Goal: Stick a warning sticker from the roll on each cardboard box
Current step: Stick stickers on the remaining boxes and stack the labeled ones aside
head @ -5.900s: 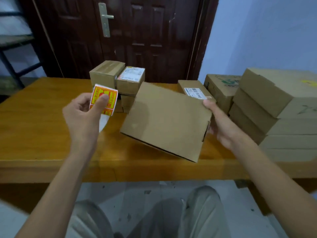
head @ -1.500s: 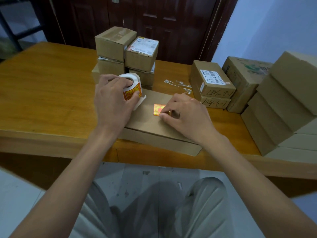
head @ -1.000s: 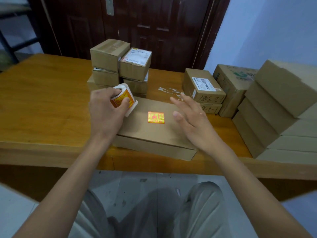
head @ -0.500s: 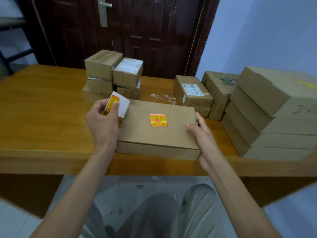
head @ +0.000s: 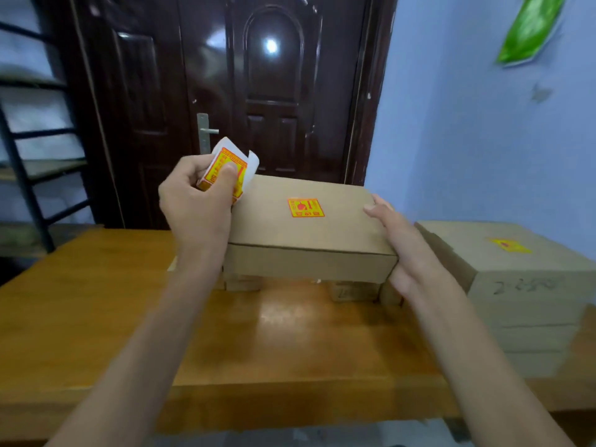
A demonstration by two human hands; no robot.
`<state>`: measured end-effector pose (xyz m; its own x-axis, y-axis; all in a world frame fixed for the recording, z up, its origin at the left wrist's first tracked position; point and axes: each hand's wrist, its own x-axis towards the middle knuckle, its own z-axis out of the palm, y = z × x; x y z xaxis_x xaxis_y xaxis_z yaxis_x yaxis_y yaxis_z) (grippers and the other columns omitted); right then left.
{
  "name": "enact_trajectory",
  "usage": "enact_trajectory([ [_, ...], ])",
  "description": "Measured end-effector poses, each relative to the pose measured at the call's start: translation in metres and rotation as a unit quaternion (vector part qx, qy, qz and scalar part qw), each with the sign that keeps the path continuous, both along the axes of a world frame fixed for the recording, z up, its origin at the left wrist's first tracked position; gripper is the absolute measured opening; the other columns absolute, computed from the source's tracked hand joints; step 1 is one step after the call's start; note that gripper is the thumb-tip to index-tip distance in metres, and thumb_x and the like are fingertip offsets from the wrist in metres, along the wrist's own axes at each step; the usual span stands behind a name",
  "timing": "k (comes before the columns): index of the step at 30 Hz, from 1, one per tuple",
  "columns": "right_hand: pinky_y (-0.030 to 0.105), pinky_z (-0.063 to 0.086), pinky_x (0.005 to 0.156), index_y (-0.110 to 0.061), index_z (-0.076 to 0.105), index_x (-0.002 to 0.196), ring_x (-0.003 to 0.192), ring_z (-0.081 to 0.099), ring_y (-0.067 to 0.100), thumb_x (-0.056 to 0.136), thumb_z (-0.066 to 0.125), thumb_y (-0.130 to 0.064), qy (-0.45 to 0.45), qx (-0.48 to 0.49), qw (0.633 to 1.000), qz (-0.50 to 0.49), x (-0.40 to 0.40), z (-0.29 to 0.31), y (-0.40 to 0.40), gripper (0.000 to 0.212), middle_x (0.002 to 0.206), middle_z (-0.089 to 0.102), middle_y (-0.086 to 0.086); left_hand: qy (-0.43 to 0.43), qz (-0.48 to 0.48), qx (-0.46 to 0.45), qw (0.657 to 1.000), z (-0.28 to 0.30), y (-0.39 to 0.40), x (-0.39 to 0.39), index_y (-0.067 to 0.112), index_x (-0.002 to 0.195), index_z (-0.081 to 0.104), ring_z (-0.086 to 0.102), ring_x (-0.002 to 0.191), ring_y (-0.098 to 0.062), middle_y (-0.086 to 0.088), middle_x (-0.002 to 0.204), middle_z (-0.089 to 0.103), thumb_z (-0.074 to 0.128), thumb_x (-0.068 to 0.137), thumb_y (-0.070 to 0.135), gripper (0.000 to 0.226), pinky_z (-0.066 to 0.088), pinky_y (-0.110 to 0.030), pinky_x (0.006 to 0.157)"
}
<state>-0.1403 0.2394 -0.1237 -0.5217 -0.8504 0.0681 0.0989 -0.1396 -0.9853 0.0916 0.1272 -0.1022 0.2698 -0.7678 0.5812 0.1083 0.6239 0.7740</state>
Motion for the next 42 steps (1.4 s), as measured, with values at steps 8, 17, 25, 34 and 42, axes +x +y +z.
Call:
enact_trajectory([
  [8,0.026,0.057,0.059,-0.022,0.067,0.114,0.064,0.069,0.014,0.097,0.065,-0.038,0.037,0.019,0.997,-0.063,-0.101,0.112,0.047,0.023,0.079,0.07,-0.005,0.054,-0.069,-0.019,0.996,0.088,0.023,-0.109,0.018,0.09,0.078,0.068,0.073,-0.008,0.007,0.08,0.074,0.074,0.077,0.03,0.018,0.062,-0.035,0.071],
  [17,0.029,0.056,0.068,-0.021,0.07,0.11,0.07,0.069,0.017,0.098,0.063,-0.041,0.017,0.088,0.992,-0.084,-0.242,0.117,0.132,0.024,0.09,0.069,-0.003,0.03,-0.195,0.013,0.98,0.086,0.109,-0.263,0.024,0.083,0.074,0.068,0.064,-0.004,0.01,0.072,0.073,0.076,0.081,0.033,0.009,0.063,-0.039,0.07],
  [25,0.028,0.057,0.065,-0.019,0.07,0.111,0.073,0.069,0.016,0.096,0.071,-0.038,-0.004,0.118,0.989,-0.086,-0.306,0.066,0.15,0.024,0.091,0.07,0.0,0.003,-0.24,0.033,0.97,0.043,0.128,-0.317,0.024,0.088,0.076,0.073,0.079,-0.01,0.01,0.077,0.074,0.076,0.081,0.035,0.014,0.064,-0.045,0.076],
  [34,0.025,0.056,0.088,-0.023,0.065,0.143,0.111,0.07,0.012,0.102,0.066,-0.038,0.171,0.203,0.963,-0.054,-0.311,0.057,0.152,0.043,0.139,0.071,0.0,0.0,-0.269,0.057,0.962,0.022,0.126,-0.323,0.023,0.092,0.076,0.075,0.086,-0.01,0.008,0.086,0.076,0.078,0.084,0.032,0.012,0.066,-0.04,0.078],
  [42,0.038,0.037,0.121,-0.026,0.053,0.154,0.145,0.047,0.011,0.101,0.066,-0.044,0.479,0.17,0.838,-0.198,-0.248,0.11,0.146,0.058,0.158,0.053,-0.006,-0.028,-0.214,-0.019,0.976,0.046,0.082,-0.26,0.016,0.093,0.077,0.077,0.08,-0.016,0.002,0.083,0.077,0.077,0.086,0.03,0.015,0.066,-0.041,0.071],
])
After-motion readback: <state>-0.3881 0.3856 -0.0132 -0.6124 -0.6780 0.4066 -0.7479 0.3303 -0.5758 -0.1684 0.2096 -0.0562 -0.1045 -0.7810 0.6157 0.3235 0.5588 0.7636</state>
